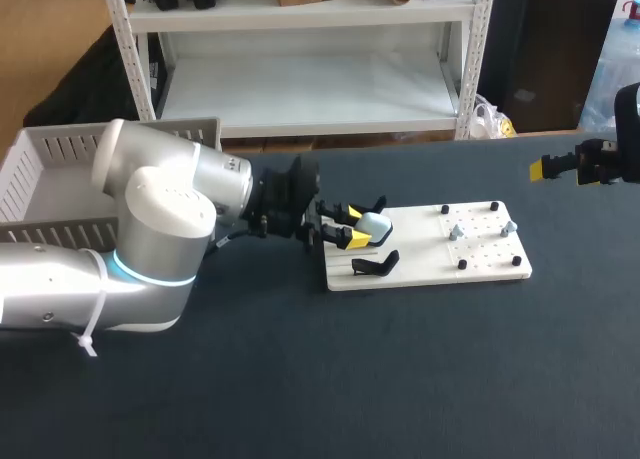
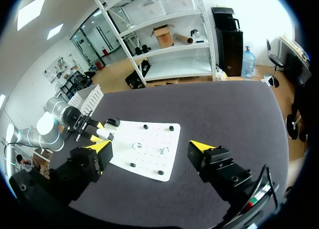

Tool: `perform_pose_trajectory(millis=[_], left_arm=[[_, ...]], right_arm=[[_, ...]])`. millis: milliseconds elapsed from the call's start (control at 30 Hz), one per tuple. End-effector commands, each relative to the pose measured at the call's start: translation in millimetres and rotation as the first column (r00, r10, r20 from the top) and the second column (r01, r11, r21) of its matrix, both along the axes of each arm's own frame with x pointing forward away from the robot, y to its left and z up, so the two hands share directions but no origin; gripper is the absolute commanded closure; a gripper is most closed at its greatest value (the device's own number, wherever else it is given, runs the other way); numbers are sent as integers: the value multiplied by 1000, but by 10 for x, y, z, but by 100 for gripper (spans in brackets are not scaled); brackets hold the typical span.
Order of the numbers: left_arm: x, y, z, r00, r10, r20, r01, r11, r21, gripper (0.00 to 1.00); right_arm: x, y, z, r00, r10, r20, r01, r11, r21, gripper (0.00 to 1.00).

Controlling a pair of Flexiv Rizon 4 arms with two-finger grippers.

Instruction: Pick up each earbud case from the left stands, insert the matching earbuds, close the lid, and place the case in the box.

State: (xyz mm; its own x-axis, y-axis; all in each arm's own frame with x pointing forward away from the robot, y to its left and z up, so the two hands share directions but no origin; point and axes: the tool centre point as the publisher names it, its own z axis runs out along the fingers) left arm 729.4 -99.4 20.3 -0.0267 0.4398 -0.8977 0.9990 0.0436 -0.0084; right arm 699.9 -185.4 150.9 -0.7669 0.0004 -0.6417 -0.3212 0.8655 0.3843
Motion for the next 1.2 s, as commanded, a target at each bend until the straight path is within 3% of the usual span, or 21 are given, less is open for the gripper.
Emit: perform_pose_trajectory(millis=[33, 467, 533, 567, 767, 1033, 1200], left_arm=[[8, -9, -24, 1000, -1, 4, 1, 1000, -5, 65], [0, -23, -11, 1000, -11, 16, 11, 1000, -4, 70], [1, -25, -15, 1000, -10, 17, 10, 1000, -4, 77], [2, -25, -15, 1000, -9, 18, 9, 1000, -4, 100], [-23, 13, 8, 1000, -9, 22, 9, 1000, -5, 100], [-108, 197, 327, 999, -4, 42, 8, 996, -84, 100], [-263, 253, 620, 999, -25, 40, 32, 985, -171, 100]], right_arm=[[2, -1, -4, 1000, 1, 0, -1, 1000, 0, 0], [2, -1, -4, 1000, 1, 0, -1, 1000, 0, 0], [2, -1, -4, 1000, 1, 0, -1, 1000, 0, 0], [2, -1, -4, 1000, 1, 0, -1, 1000, 0, 0], [2, -1, -4, 1000, 1, 0, -1, 1000, 0, 0], [2, -1, -4, 1000, 1, 0, -1, 1000, 0, 0], [2, -1, -4, 1000, 1, 0, -1, 1000, 0, 0]])
